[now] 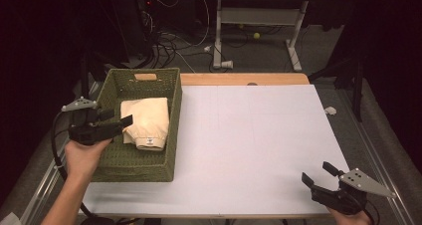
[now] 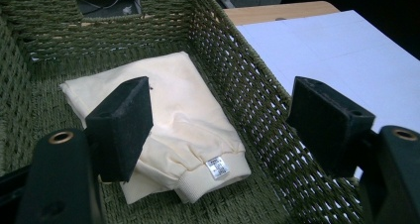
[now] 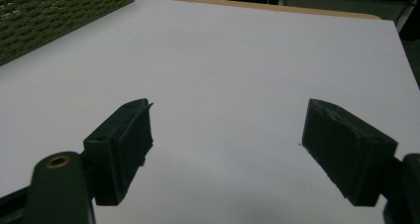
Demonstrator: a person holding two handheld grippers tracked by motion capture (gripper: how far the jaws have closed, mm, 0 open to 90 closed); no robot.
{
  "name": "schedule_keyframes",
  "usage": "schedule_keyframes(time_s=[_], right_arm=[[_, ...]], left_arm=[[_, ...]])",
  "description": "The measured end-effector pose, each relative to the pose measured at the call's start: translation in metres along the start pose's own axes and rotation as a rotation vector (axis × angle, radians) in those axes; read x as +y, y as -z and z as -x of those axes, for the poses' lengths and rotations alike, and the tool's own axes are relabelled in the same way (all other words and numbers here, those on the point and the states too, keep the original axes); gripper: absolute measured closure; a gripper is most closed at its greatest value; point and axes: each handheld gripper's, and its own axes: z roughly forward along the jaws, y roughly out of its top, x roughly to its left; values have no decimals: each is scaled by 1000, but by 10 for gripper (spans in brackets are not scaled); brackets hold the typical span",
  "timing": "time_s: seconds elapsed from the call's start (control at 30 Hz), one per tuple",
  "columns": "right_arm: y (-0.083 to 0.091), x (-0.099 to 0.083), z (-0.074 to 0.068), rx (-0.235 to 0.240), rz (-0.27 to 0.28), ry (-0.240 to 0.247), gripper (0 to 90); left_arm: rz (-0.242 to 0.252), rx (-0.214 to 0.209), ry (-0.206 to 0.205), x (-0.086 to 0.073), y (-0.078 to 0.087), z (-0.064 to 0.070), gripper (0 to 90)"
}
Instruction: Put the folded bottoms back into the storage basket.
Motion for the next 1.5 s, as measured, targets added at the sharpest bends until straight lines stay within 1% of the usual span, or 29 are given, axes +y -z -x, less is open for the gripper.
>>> schedule_keyframes(time_s=[0.23, 0.33, 0.63, 0.77, 0.93, 1.13, 1.5], right_arm=[[0, 0, 0, -1, 1, -1, 204], [0, 0, 0, 0, 1, 2, 204], [0, 0, -1, 0, -2, 0, 204], [0, 0, -1, -1, -3, 0, 204], [0, 0, -1, -5, -2, 1, 206], [0, 0, -1, -3, -2, -1, 206], [0, 0, -1, -2, -2, 0, 206]], left_arm=[[7, -3, -1, -6, 6, 1, 236], [12, 0, -8, -9, 10, 0, 236], [33, -11, 4, -20, 21, -1, 237], [32, -11, -5, -25, 23, 0, 236], [45, -18, -11, -32, 26, 2, 237], [53, -23, -8, -39, 29, 4, 237], [60, -29, -16, -49, 33, 7, 237]])
